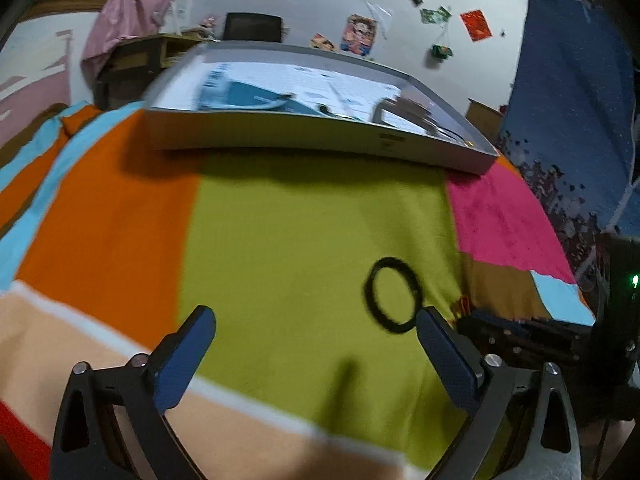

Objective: Organize jewelry
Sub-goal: 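Grasp the black hair tie with the left gripper while the right gripper grasps the red bead cord, then carry the hair tie with the left gripper into the tray while the right gripper carries the red cord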

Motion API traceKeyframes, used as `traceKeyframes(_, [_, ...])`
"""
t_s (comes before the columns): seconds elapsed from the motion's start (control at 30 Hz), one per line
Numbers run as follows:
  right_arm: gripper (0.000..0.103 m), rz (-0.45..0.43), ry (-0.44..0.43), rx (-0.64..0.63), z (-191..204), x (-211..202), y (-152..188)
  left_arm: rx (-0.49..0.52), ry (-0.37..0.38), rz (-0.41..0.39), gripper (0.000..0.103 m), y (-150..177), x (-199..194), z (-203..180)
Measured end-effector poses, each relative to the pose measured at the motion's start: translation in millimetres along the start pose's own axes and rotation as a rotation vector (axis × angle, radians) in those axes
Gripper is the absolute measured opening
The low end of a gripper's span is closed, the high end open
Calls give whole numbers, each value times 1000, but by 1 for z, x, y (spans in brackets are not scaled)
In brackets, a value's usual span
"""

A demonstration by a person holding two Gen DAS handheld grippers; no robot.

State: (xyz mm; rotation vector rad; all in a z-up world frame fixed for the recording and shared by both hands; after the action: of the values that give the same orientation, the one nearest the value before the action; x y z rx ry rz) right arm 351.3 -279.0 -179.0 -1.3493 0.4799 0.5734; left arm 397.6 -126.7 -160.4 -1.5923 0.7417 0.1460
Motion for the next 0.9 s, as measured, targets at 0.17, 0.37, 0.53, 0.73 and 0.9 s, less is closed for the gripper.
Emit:
traceKeyframes(0.17, [7, -36, 20, 65, -22, -5, -11, 46, 49, 55, 72, 3, 21, -23])
traceKeyframes(0.37, [7, -45, 4, 113, -34, -2, -15, 73, -37, 117, 36, 5, 43, -28])
traceKeyframes(0.53, [7, -57, -29, 111, -39, -4, -18, 51, -49, 152, 7, 6, 43, -27])
traceKeyframes(0.73, [7, -106, -60, 111, -29, -11, -30, -50, -29, 157, 6, 0, 30, -21])
traceKeyframes(0.9, [7, -161, -86, 127, -36, -21, -48, -5, -27, 128, 6, -14, 10, -29])
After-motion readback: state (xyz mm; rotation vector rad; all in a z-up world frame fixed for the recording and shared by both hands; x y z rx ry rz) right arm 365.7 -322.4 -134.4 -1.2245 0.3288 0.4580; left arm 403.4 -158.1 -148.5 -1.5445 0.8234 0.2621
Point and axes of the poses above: each gripper's, at about its wrist camera, not at the fingertips, and x roughly the way its jaws point, z to its left, y to its underside, the point moved 7 cm from there along x, roughly the way its jaws point, and after that the axes turned 10 degrees about -z, right-handed, at the moved point
